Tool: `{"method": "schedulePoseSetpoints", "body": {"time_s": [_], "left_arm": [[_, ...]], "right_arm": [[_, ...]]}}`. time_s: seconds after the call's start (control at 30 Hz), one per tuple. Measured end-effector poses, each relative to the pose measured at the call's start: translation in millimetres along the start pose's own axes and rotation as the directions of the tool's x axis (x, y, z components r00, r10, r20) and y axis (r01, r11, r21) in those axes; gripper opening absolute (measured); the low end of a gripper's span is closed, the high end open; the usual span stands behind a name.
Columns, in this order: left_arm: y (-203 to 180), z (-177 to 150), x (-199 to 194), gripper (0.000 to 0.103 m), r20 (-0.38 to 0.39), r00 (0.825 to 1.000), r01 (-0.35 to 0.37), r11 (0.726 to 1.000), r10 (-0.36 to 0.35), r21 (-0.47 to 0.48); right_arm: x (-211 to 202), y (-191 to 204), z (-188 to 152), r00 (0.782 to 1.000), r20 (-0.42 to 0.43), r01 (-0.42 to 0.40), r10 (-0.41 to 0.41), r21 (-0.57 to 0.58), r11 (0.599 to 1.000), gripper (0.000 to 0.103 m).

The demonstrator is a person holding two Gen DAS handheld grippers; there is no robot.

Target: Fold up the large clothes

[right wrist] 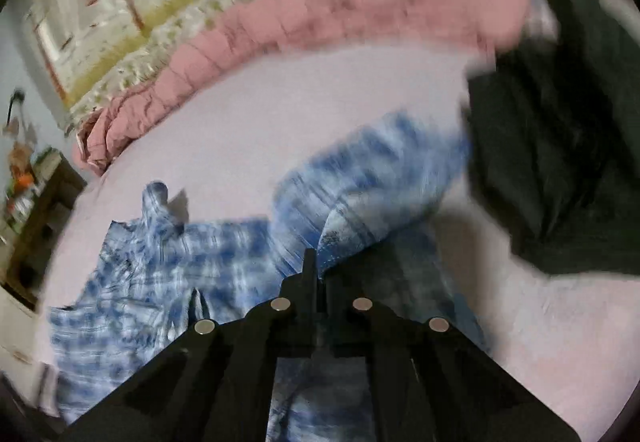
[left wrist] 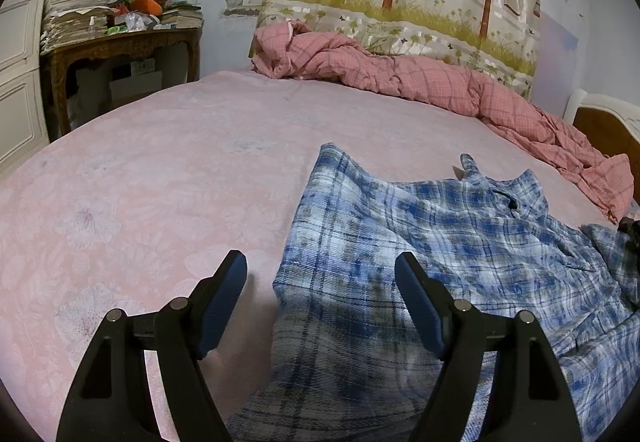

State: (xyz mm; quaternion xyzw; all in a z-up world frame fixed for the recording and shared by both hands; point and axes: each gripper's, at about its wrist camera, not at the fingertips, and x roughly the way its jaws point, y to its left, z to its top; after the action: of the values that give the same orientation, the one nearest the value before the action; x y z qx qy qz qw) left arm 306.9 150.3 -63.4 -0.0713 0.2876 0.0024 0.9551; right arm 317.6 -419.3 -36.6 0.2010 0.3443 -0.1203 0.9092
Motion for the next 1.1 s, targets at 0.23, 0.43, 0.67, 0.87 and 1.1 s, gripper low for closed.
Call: {"method": "schedulePoseSetpoints", "body": {"time_s": [0.23,0.43,0.67,0.87,1.1], "left_arm": [[-2,-2,1,0.075,0.003,1.0,0.004,1.0,-0.004,-0.011],[1,-1,1,0.075,0.004,1.0,0.01,1.0,-0.01,-0.013],[-37,1,-50,0.069,0.242,0.97,-0.05,0.989,0.016,0.137],[-148,11,-93,0.07,0.199,0.95,0.151,0.914,-0.239,0.377],[-302,-3,-58,0.072,-0.076,0.913,0.378,0.762,-0.401,0.526]], "right_arm": [[-26,126,-65,0.971,-0.098,-0.238,0.217,-0.37,0.898,0.003],[-9,142,-119,0.954,-0.248,-0.258,0.166,-0.405,0.877,0.018],[-69,88,-99,0.979,-0.06,-0.206,0.197,-0.279,0.938,0.028],[-87,42,-69,0.985,0.161,0.101,-0.067,-0.216,0.971,0.03],[-21,-11,-76,0.997,-0.07,0.018,-0.023,-0.068,0.998,0.029]]}}
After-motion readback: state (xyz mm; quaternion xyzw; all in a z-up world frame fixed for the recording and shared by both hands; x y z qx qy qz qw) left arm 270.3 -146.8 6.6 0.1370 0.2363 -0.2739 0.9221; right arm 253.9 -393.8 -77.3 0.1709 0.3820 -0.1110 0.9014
